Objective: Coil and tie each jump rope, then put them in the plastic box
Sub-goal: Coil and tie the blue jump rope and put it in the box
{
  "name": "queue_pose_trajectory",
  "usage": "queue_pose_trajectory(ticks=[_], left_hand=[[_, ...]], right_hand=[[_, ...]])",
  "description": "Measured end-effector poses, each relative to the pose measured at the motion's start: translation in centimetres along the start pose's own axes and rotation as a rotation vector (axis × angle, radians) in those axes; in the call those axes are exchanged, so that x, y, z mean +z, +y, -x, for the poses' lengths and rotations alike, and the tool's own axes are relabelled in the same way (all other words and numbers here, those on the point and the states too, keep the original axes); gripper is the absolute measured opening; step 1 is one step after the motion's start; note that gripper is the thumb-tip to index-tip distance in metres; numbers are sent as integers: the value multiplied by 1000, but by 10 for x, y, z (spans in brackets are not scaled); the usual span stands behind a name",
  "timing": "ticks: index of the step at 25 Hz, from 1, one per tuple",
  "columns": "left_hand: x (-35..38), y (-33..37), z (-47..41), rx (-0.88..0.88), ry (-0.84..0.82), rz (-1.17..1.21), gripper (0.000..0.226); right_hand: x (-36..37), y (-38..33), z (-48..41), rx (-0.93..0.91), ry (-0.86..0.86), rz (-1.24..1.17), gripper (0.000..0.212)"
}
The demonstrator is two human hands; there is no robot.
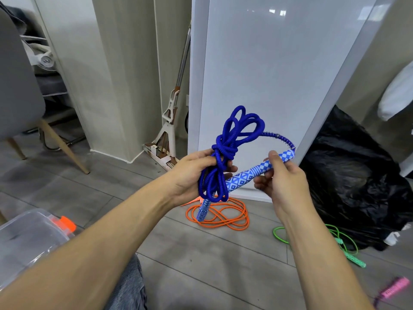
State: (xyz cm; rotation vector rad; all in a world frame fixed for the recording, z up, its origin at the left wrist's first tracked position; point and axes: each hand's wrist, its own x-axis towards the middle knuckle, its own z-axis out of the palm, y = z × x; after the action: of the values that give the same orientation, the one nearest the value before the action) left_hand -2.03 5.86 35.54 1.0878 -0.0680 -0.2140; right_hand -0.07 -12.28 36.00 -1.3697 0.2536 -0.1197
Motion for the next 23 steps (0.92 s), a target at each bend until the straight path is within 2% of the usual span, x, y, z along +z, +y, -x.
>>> queue_pose_trajectory(ticks=[5, 8, 11, 16, 19, 21, 23], left_hand=[[0, 7, 0, -15, 7, 125, 37], [1, 7, -1, -28, -2, 212, 38], [-1, 7, -5, 4, 39, 213, 35], [-7, 1, -12, 132, 215, -3, 22], [-13, -1, -12, 195, 279, -245, 19], [-14, -7, -11, 192, 252, -391, 21], [-9, -16, -13, 178, 239, -420, 22]], right_hand=[[11, 4, 8, 284, -23, -231, 23], [17, 4, 11, 360, 9, -340, 23], [22, 5, 14, 297, 36, -392, 24], [34, 12, 28, 46, -47, -305, 20], [33, 11, 28, -65, -170, -141, 16], [29, 15, 26, -162, -240, 170, 18], [28, 24, 26, -220, -309, 495, 29]])
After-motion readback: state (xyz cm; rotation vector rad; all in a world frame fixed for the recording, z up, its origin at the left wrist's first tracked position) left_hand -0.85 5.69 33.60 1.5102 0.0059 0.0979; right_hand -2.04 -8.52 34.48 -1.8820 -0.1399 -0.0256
